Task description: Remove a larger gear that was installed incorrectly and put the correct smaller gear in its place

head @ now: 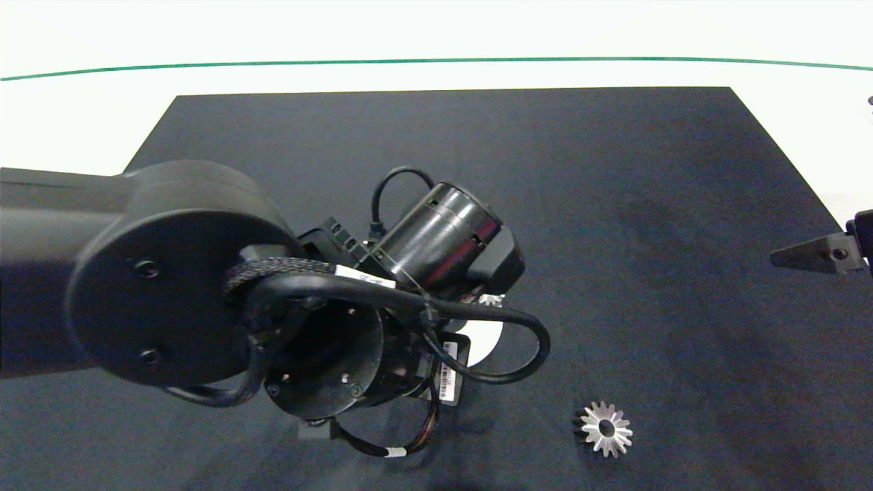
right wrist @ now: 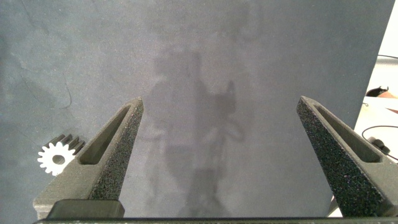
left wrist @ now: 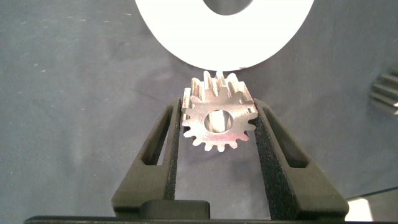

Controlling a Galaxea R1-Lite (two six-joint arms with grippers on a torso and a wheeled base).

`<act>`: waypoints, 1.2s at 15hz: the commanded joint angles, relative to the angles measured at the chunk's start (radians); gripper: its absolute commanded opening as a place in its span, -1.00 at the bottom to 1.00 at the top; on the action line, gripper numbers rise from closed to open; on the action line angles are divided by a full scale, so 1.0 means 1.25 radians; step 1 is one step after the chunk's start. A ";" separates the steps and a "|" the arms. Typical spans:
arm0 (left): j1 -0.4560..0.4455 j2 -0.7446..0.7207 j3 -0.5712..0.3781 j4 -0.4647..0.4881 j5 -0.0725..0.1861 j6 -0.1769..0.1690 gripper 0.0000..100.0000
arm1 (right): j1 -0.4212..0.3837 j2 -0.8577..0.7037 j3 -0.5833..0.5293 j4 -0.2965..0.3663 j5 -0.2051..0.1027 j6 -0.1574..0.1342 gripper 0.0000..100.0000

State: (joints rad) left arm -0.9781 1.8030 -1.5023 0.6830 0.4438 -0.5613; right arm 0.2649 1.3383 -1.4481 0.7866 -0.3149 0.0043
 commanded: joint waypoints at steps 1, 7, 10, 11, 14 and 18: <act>-0.013 0.065 -0.073 0.022 0.009 -0.003 -0.68 | -0.014 -0.013 -0.001 0.001 -0.001 -0.005 1.00; -0.013 0.114 -0.128 0.049 0.011 -0.004 -0.68 | -0.016 -0.020 -0.001 0.001 0.002 -0.012 1.00; -0.013 0.128 -0.141 0.048 0.025 -0.004 -0.68 | -0.022 -0.021 -0.001 0.003 0.002 -0.013 1.00; -0.010 0.138 -0.142 0.046 0.061 -0.004 -0.68 | -0.022 -0.021 -0.001 0.001 0.002 -0.013 1.00; -0.013 0.151 -0.147 0.050 0.097 -0.005 -0.68 | -0.023 -0.021 -0.001 0.003 0.005 -0.013 1.00; -0.016 0.141 -0.147 0.052 0.097 -0.007 -0.68 | -0.029 -0.021 -0.001 0.003 0.014 -0.016 1.00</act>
State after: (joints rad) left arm -0.9966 1.9819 -1.6870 0.7440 0.5619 -0.5662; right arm 0.2298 1.3104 -1.4498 0.7855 -0.2966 -0.0147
